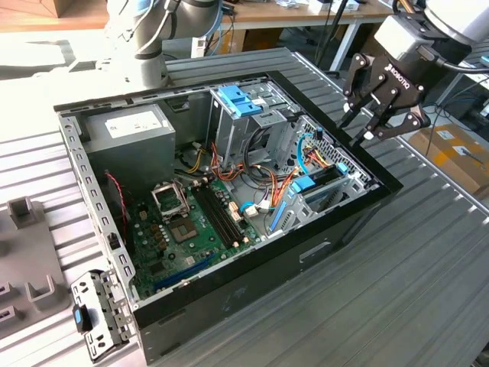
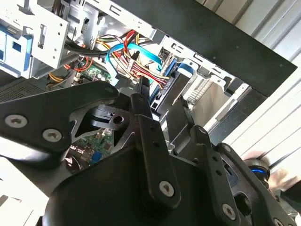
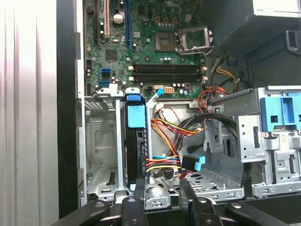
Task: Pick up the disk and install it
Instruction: 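Insert the second disk wire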
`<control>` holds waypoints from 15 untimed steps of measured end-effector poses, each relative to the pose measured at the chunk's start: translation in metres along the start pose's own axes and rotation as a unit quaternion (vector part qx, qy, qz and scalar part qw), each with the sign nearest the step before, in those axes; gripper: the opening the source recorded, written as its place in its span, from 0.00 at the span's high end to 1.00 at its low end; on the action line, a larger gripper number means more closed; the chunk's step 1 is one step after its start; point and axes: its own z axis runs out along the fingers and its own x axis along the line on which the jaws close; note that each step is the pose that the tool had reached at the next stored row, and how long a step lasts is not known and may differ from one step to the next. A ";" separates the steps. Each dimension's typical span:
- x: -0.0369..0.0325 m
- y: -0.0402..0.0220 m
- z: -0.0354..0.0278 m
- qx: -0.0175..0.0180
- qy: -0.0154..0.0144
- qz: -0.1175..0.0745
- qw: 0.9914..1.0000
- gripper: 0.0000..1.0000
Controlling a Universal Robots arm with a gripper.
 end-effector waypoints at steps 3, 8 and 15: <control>-0.0052 0.0002 0.0011 0.000 0.000 0.000 1.000 0.58; -0.0166 0.0005 0.0072 0.000 0.000 0.000 1.000 0.58; -0.0262 0.0002 0.0197 0.000 0.000 0.000 1.000 0.58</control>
